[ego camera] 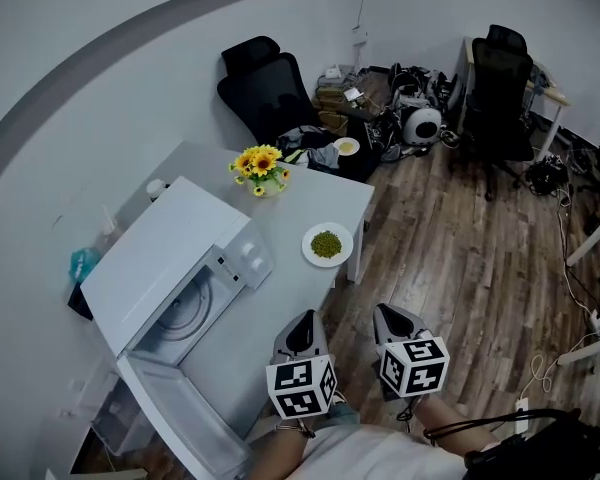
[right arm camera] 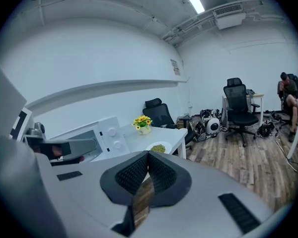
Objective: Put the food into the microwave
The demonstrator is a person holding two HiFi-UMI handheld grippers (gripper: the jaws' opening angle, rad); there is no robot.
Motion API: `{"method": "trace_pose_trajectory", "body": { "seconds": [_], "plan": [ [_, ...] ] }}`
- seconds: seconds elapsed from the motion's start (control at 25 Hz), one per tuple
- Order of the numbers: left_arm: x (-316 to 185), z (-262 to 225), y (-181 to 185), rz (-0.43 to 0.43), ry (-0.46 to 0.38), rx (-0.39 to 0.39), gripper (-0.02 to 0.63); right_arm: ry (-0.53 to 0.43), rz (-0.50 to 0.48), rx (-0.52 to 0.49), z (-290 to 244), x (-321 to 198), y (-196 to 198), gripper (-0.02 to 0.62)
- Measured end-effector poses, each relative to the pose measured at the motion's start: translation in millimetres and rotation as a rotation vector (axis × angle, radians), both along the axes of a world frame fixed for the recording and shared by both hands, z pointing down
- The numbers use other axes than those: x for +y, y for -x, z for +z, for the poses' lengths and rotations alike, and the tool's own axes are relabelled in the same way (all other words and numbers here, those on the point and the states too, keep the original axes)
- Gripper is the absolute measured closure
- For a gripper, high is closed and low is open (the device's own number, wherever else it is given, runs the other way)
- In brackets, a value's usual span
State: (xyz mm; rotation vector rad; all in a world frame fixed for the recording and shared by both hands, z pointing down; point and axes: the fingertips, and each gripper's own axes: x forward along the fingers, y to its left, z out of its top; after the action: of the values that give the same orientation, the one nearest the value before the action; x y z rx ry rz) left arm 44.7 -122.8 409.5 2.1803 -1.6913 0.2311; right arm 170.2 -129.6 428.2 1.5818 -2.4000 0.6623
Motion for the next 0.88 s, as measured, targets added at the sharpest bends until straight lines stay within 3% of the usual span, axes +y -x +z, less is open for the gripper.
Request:
{"method": "trace_pose_trajectory", "body": {
  "seconds": [0.48, 0.88],
  "plan": [
    [-31.2, 8.9, 15.1, -0.039, 0.029, 0.006, 0.604, -0.001, -0.049, 0.003, -3.4, -44.6, 23.3, 0.580],
    [-68.1, 22.4, 21.6, -0.137, 0.075, 0.030, 0.604, 0.029, -0.153, 0.015, 4.8, -89.3, 29.3, 0.580]
  ]
}}
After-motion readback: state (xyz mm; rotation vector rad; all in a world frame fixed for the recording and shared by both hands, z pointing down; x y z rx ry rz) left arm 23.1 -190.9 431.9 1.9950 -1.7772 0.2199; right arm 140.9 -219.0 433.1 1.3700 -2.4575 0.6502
